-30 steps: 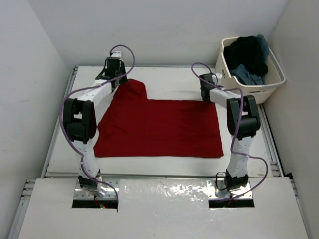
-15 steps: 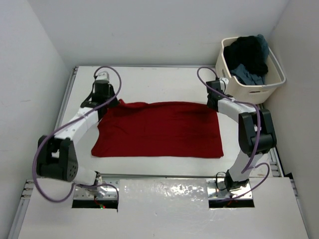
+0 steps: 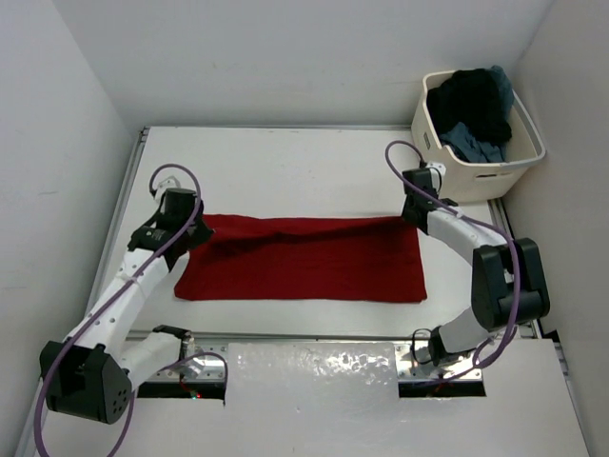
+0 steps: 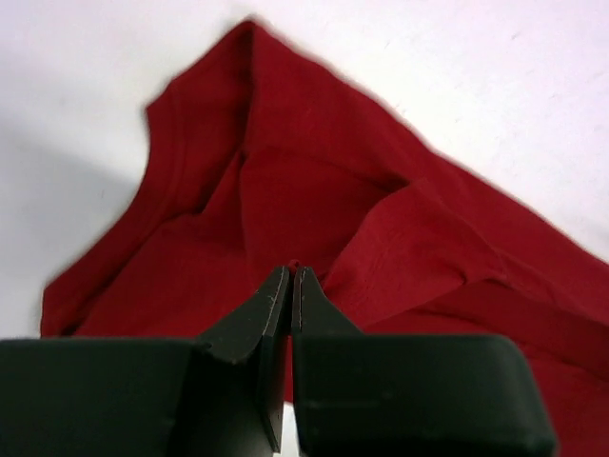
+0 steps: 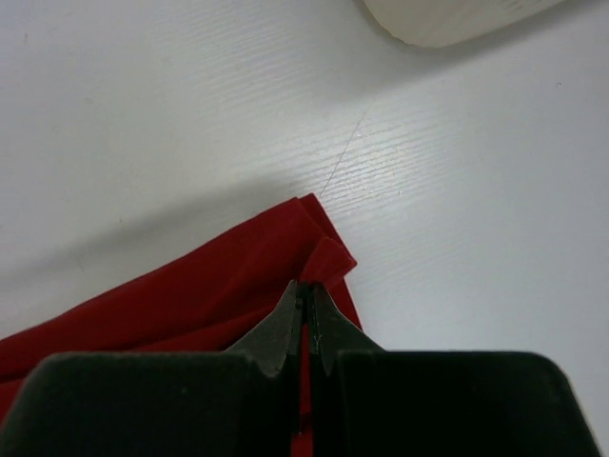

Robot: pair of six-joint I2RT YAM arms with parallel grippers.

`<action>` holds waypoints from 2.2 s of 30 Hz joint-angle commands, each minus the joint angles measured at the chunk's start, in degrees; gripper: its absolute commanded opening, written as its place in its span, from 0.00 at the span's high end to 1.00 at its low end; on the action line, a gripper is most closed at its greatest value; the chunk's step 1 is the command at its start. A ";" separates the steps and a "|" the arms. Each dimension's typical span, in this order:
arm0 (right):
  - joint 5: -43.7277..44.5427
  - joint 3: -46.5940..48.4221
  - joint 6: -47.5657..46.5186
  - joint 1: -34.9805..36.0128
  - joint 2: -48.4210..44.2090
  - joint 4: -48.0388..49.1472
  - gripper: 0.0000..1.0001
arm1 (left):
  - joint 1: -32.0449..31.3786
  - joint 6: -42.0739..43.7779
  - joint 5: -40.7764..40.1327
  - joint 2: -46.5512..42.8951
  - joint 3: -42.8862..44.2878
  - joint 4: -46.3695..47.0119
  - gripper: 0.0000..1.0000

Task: Fold and stack the t-shirts
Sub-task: Fold the other side of the tshirt into a rectangle

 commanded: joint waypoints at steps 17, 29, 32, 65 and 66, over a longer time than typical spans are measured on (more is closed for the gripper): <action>-2.92 -7.25 2.60 0.28 -5.58 -3.78 1.00 | -0.31 -13.22 3.16 -1.11 -8.80 -17.90 0.97; -9.93 -7.26 0.68 0.46 -14.01 -9.15 0.01 | -1.01 -11.73 11.42 2.22 -4.26 -9.60 0.00; -17.47 -8.13 -1.69 0.72 -15.51 -4.49 0.01 | -1.88 -8.31 13.01 8.20 -0.74 0.50 0.00; -21.11 -12.18 -3.46 2.39 -12.61 -0.62 0.01 | -24.03 -1.02 31.72 31.42 5.86 10.76 0.00; -20.94 -12.18 -3.46 2.39 -12.78 -0.61 0.01 | -25.78 -0.40 32.95 30.46 6.90 9.88 0.00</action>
